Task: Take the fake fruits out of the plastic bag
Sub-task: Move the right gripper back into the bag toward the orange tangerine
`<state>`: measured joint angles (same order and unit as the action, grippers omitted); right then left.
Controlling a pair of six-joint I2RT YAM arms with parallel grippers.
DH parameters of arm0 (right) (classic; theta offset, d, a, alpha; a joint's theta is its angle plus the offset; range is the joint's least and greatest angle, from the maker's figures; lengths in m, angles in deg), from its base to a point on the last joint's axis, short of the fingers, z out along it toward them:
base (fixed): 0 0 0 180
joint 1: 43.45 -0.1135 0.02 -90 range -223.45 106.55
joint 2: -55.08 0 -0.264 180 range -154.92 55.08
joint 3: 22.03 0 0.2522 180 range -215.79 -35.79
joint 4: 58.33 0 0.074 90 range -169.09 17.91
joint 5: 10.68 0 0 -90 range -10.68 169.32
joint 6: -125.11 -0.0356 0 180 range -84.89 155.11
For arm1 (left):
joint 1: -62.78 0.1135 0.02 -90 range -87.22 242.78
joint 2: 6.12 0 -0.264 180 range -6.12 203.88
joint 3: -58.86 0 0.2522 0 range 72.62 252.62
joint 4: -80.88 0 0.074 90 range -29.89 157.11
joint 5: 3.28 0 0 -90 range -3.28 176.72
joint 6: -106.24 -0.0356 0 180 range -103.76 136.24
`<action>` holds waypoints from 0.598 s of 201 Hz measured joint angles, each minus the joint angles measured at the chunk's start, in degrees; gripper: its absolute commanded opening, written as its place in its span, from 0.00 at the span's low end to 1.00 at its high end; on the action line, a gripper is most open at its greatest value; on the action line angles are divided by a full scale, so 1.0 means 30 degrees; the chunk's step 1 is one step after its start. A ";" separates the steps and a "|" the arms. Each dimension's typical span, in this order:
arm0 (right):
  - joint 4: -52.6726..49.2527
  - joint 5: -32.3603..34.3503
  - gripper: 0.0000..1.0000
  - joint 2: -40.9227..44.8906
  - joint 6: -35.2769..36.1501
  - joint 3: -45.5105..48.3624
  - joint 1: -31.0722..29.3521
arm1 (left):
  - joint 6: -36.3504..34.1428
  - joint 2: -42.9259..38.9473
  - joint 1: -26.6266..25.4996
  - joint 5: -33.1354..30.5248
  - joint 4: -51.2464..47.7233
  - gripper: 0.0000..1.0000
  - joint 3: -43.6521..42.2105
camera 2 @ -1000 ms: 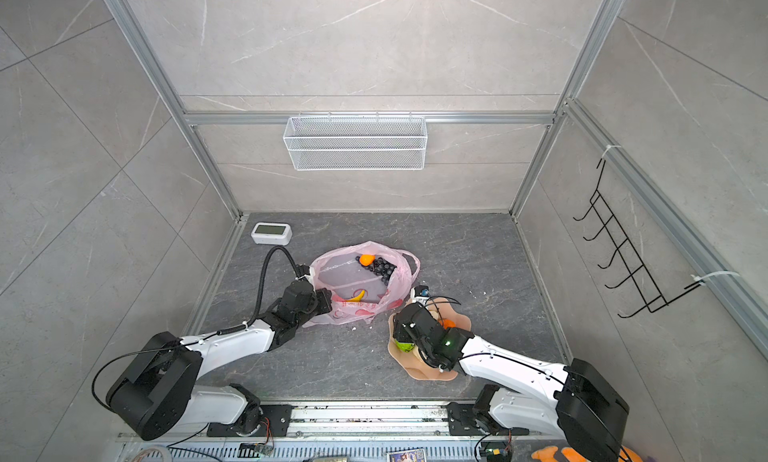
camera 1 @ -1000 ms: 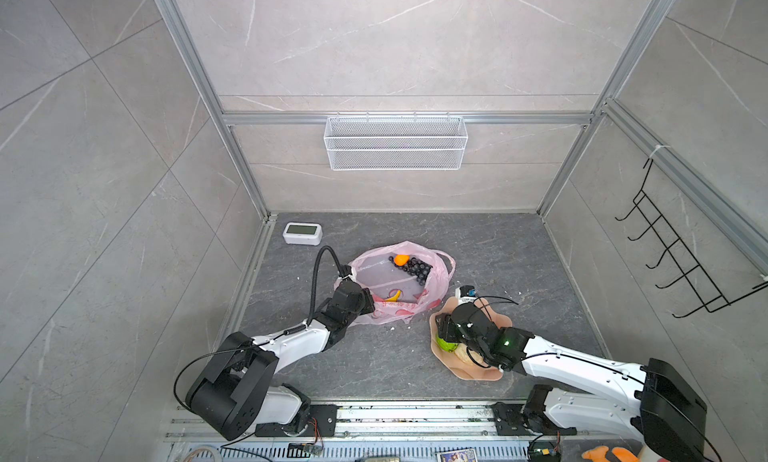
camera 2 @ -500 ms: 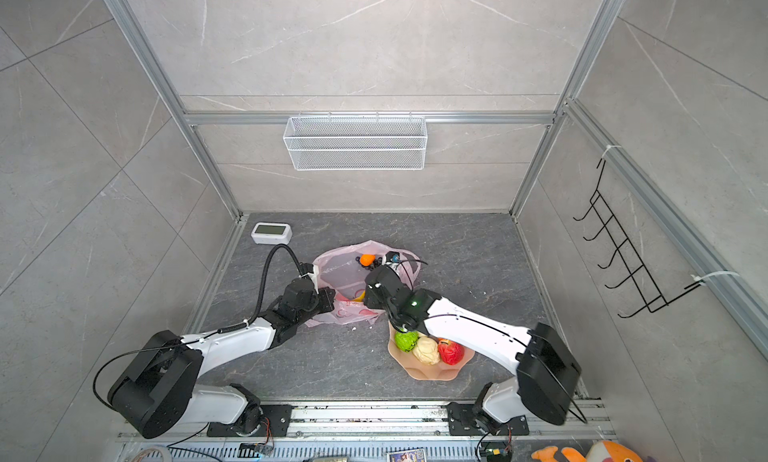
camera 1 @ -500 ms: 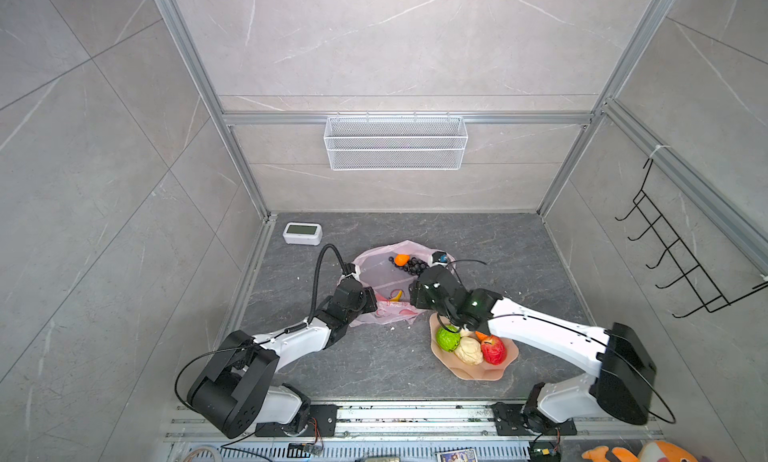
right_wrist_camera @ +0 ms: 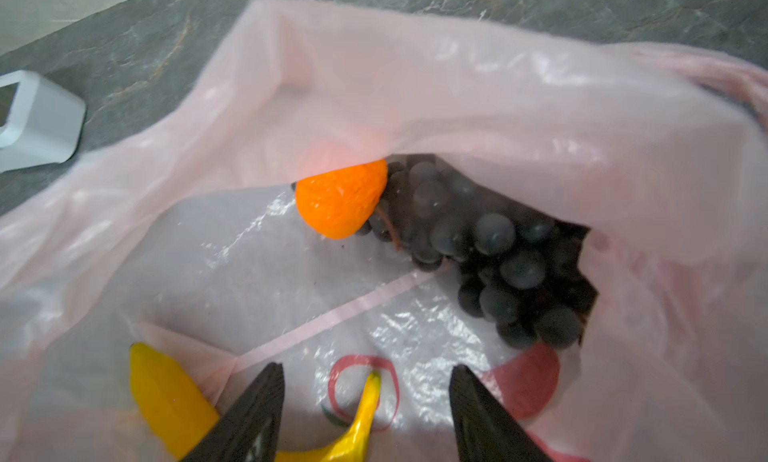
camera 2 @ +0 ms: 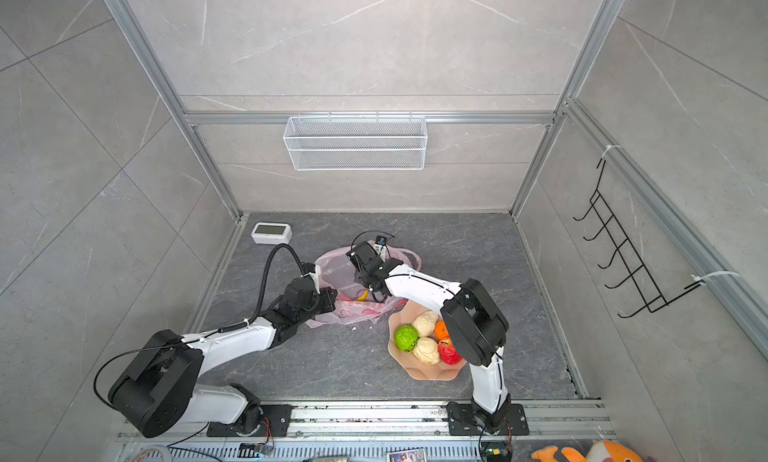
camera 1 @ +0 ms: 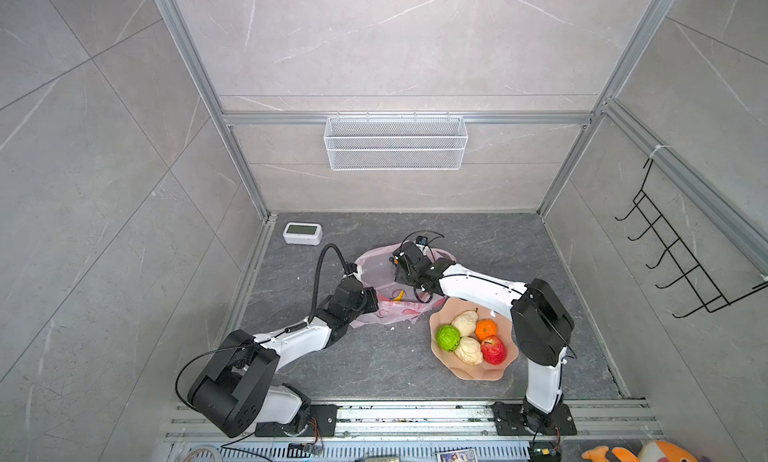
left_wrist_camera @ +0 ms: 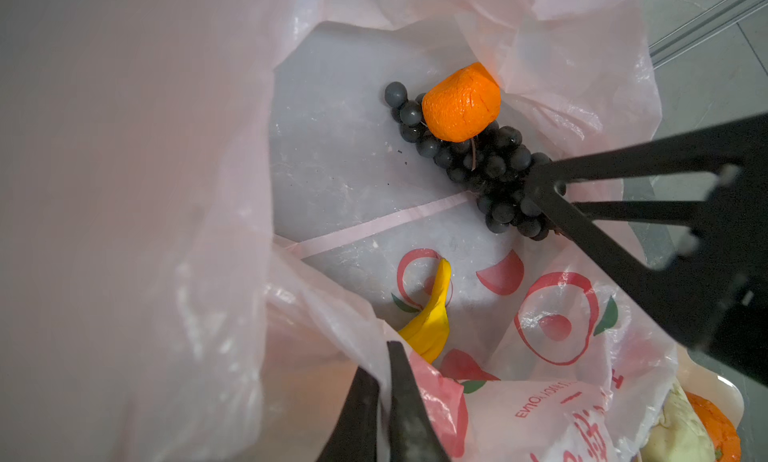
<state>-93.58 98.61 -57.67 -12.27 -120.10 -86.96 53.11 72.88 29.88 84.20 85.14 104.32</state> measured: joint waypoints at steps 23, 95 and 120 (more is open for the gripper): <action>0.0044 -0.0248 0.66 -0.0918 0.0007 -0.1005 0.0437 | 0.0007 0.0000 0.0000 0.0044 0.0000 0.10 0.0007; -0.0066 -0.1231 0.66 -0.3045 0.0000 -0.4277 0.1086 | 0.0007 0.0080 0.0000 0.0226 0.0000 0.10 0.0102; -0.0444 -0.1333 0.67 -0.3592 0.0000 -0.4743 0.1326 | 0.0007 0.0080 0.0000 0.0313 -0.0007 0.11 0.0102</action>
<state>-94.92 94.61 -68.44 -12.27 -134.33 -82.98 53.13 73.12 29.88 85.14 85.11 104.63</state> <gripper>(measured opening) 0.660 0.105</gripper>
